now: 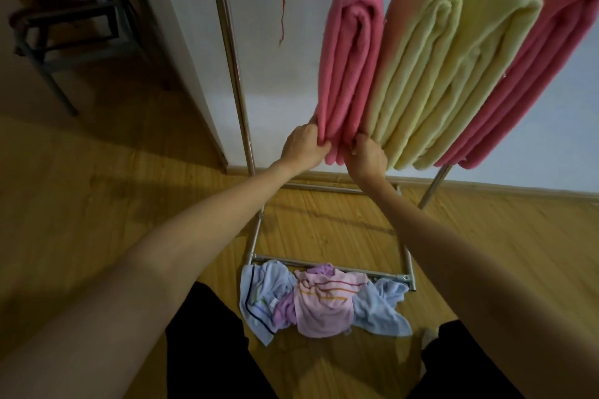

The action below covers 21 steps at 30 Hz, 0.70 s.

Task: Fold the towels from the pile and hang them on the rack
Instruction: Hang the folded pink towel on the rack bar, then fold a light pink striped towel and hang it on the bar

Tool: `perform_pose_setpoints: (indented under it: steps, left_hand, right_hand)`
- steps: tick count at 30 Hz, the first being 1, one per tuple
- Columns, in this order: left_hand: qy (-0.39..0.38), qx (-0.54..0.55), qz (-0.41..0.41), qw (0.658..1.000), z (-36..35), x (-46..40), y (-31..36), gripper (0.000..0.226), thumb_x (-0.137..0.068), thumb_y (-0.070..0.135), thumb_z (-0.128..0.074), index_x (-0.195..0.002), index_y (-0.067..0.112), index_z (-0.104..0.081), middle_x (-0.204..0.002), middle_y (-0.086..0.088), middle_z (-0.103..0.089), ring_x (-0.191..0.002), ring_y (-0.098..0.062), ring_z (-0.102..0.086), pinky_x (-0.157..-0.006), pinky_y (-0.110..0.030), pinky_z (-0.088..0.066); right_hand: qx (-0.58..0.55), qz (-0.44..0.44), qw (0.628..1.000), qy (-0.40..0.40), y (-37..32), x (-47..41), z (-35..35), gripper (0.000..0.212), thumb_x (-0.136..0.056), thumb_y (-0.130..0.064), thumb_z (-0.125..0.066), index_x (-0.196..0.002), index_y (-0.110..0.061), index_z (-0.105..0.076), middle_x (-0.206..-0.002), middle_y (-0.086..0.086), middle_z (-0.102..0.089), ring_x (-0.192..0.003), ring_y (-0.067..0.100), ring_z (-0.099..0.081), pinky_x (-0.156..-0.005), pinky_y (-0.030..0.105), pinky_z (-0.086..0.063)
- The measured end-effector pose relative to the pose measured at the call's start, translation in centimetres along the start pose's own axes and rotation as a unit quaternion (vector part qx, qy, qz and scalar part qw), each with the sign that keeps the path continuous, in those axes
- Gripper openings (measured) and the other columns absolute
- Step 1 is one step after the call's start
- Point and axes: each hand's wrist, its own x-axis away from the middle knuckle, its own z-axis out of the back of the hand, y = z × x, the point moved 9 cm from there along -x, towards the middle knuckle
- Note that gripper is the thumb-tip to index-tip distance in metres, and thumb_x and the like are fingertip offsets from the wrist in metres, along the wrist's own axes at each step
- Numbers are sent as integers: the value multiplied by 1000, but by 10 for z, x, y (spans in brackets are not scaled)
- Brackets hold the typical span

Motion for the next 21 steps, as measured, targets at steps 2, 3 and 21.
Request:
perform_pose_setpoints:
  steps: [2, 3, 21]
  left_hand:
    - [-99, 12, 33, 994, -28, 9, -11, 57, -85, 26, -64, -134, 11, -42, -104, -9, -67, -92, -25, -64, -80, -36, -53]
    - [-136, -1, 47, 990, -40, 14, -19, 61, -85, 24, -64, -138, 12, -36, -114, -10, -64, -100, -25, -61, -85, -36, -52]
    - [-322, -25, 328, 888, -215, 257, -264, 37, -90, 8, -54, -123, -8, -49, -104, -30, -57, -96, -39, -59, -71, -37, -42]
  right_hand:
    - [4, 12, 1000, -6, 5, 1, -5, 22, -91, -27, -54, -91, -7, -62, -84, 7, -68, -77, 28, -62, -58, 29, -38]
    - [5, 19, 1000, -9, 9, 3, -7, 20, -91, -26, -55, -93, -8, -62, -85, 6, -68, -78, 28, -63, -57, 29, -39]
    - [84, -35, 919, -383, 191, 174, -230, 47, -91, -16, -57, -131, 6, -44, -129, 26, -50, -120, 38, -48, -97, 40, -37]
